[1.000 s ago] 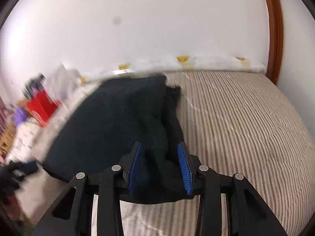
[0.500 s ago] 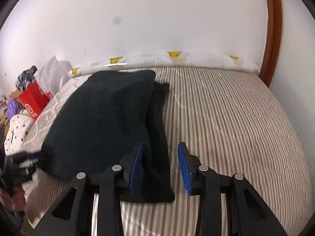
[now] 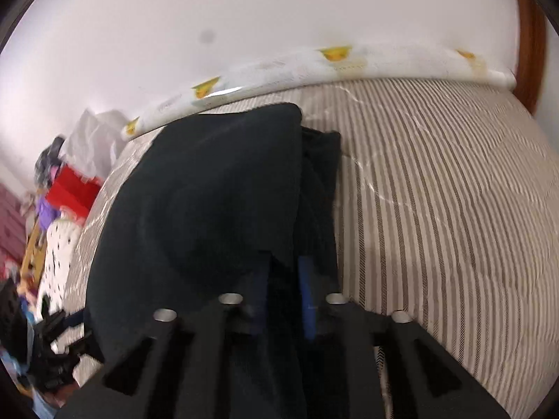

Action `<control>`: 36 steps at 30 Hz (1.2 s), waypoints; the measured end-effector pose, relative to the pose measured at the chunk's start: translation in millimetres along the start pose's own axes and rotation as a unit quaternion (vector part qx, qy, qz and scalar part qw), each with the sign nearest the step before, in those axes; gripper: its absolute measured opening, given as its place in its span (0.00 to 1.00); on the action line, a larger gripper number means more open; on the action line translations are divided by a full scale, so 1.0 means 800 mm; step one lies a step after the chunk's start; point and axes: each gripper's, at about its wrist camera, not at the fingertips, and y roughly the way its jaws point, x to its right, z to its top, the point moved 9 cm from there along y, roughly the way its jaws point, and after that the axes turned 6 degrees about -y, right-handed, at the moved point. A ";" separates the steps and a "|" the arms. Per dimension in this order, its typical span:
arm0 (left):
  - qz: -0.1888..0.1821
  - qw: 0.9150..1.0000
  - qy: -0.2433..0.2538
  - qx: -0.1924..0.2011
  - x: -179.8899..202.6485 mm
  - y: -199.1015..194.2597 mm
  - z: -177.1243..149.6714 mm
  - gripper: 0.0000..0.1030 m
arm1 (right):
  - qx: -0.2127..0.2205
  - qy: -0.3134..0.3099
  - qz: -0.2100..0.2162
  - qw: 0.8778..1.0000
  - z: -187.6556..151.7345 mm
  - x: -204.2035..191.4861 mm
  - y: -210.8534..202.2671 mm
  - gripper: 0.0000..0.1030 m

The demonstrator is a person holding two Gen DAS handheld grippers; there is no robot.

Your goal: Fold small clothes

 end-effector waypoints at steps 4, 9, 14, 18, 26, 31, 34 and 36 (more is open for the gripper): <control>-0.008 1.000 -0.001 -0.001 0.001 0.000 0.002 0.51 | 0.021 0.015 0.016 1.000 0.001 0.019 -0.016 0.03; 0.002 1.000 0.010 -0.001 0.001 -0.008 0.009 0.51 | -0.005 -0.027 -0.014 1.000 -0.004 0.008 -0.002 0.05; 0.018 1.000 0.011 0.009 -0.007 -0.016 0.035 0.51 | 0.005 -0.013 -0.015 1.000 0.032 0.012 0.002 0.11; 0.045 0.999 0.011 0.020 -0.016 -0.017 0.064 0.49 | -0.019 0.009 -0.008 1.000 0.057 0.018 0.041 0.28; 0.038 0.999 0.003 0.006 -0.020 0.021 0.082 0.49 | -0.046 0.066 0.029 0.996 0.076 0.026 0.096 0.32; 0.026 1.000 -0.004 0.005 -0.019 0.026 0.082 0.50 | -0.003 -0.012 0.023 1.000 0.091 0.019 0.072 0.05; 0.023 1.000 -0.006 0.003 -0.016 0.026 0.081 0.51 | -0.020 0.026 0.036 0.999 0.091 0.037 0.083 0.04; 0.029 1.000 -0.005 0.002 -0.015 0.025 0.082 0.50 | -0.032 0.024 0.025 0.999 0.086 0.036 0.092 0.05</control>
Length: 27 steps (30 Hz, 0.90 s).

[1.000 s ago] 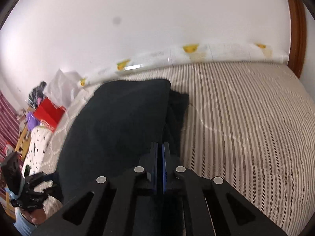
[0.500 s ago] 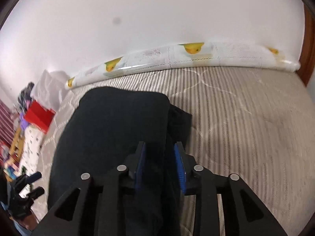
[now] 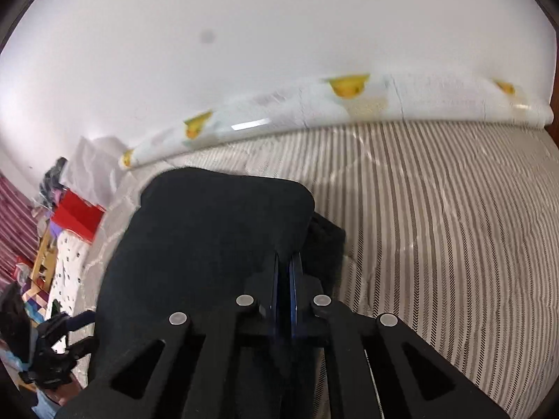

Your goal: Fold small clothes

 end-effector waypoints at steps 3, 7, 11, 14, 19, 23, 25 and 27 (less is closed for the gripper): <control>0.004 1.000 0.001 0.001 -0.002 -0.004 -0.004 0.50 | 0.008 0.005 -0.017 1.000 -0.004 0.001 -0.017 0.12; 0.002 1.000 -0.006 0.002 -0.005 -0.008 -0.009 0.50 | 0.016 0.013 -0.006 1.000 -0.030 0.002 -0.056 0.18; 0.003 1.000 -0.011 0.006 -0.003 -0.015 -0.017 0.50 | 0.020 0.013 0.014 1.000 -0.075 -0.005 -0.095 0.34; 0.007 1.000 -0.014 0.006 -0.001 -0.021 -0.024 0.50 | 0.018 0.003 0.031 0.999 -0.107 -0.018 -0.114 0.36; 0.016 1.000 -0.018 0.007 0.004 -0.028 -0.028 0.50 | 0.007 -0.024 0.046 0.999 -0.142 -0.040 -0.118 0.37; 0.037 0.999 -0.010 0.016 0.011 -0.034 -0.031 0.50 | -0.010 -0.022 0.035 0.999 -0.154 -0.036 -0.099 0.04; 0.045 0.999 -0.005 0.020 0.015 -0.036 -0.031 0.50 | 0.025 -0.035 0.013 0.999 -0.149 -0.033 -0.114 0.03; 0.049 0.999 -0.002 0.021 0.018 -0.038 -0.032 0.50 | 0.060 -0.024 0.011 0.998 -0.147 -0.027 -0.134 0.03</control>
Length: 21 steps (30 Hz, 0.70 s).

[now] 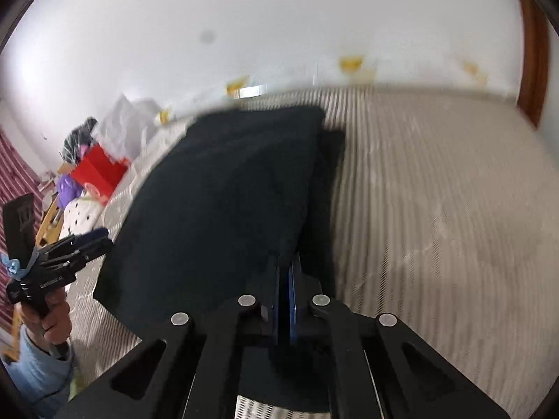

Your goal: Fold small clothes

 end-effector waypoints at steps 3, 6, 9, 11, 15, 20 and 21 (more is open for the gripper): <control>0.007 1.000 0.004 0.001 0.001 0.000 0.001 0.50 | -0.017 -0.002 -0.018 1.000 -0.010 0.001 0.007 0.03; 0.019 1.000 0.006 0.005 -0.003 -0.003 0.002 0.50 | -0.026 -0.035 -0.066 0.997 -0.015 -0.004 0.006 0.04; 0.019 1.000 -0.001 0.005 -0.008 -0.002 0.007 0.50 | 0.001 -0.039 -0.110 0.993 -0.003 -0.004 -0.017 0.05; 0.022 1.000 -0.005 0.004 -0.009 0.003 0.013 0.50 | 0.025 -0.058 -0.126 0.990 0.009 -0.016 -0.028 0.05; 0.015 1.000 -0.014 0.005 -0.007 0.017 0.032 0.50 | 0.031 -0.093 -0.113 0.989 0.021 -0.047 -0.016 0.09; 0.031 0.999 -0.009 -0.003 -0.014 0.045 0.045 0.50 | -0.035 -0.108 -0.146 0.983 -0.020 -0.029 0.027 0.08; 0.029 1.000 -0.010 -0.005 -0.017 0.050 0.048 0.52 | -0.046 -0.105 -0.154 0.981 -0.029 -0.018 0.029 0.08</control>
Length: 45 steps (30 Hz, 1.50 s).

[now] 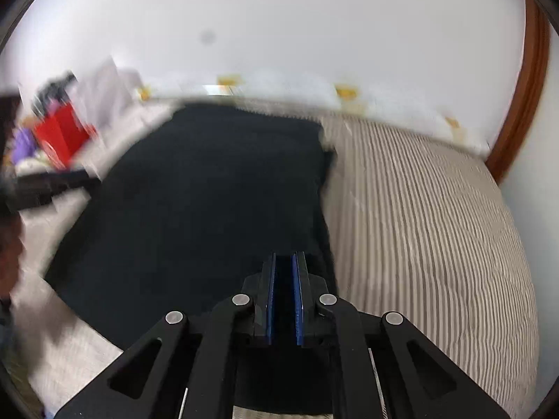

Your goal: Fold small clothes

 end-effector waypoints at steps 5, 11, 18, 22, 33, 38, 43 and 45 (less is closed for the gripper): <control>-0.002 1.000 -0.003 -0.001 -0.004 0.019 0.023 0.53 | 0.006 0.034 0.020 0.999 0.010 0.036 -0.012 0.13; 0.011 1.000 0.006 0.009 -0.005 0.033 0.051 0.52 | 0.030 0.053 0.049 0.997 0.098 0.056 0.010 0.40; 0.001 1.000 0.009 0.003 -0.017 0.044 0.058 0.52 | -0.006 0.108 0.106 0.988 0.163 0.057 0.091 0.41; -0.010 1.000 0.018 0.005 -0.014 0.049 0.058 0.52 | -0.034 0.123 0.133 0.983 0.164 0.046 0.135 0.36; -0.013 1.000 0.013 -0.001 0.000 0.053 0.057 0.51 | -0.014 0.092 0.112 0.989 0.159 0.057 0.127 0.15; -0.012 1.000 0.013 -0.003 0.003 0.043 0.043 0.51 | 0.006 0.082 0.089 0.993 0.139 0.060 0.072 0.20; -0.018 1.000 0.012 -0.002 0.008 0.024 0.022 0.51 | -0.001 0.095 0.126 0.987 0.086 0.045 0.030 0.33; -0.023 1.000 0.012 -0.006 0.009 0.018 0.014 0.51 | -0.001 0.093 0.142 0.985 0.066 0.039 0.021 0.34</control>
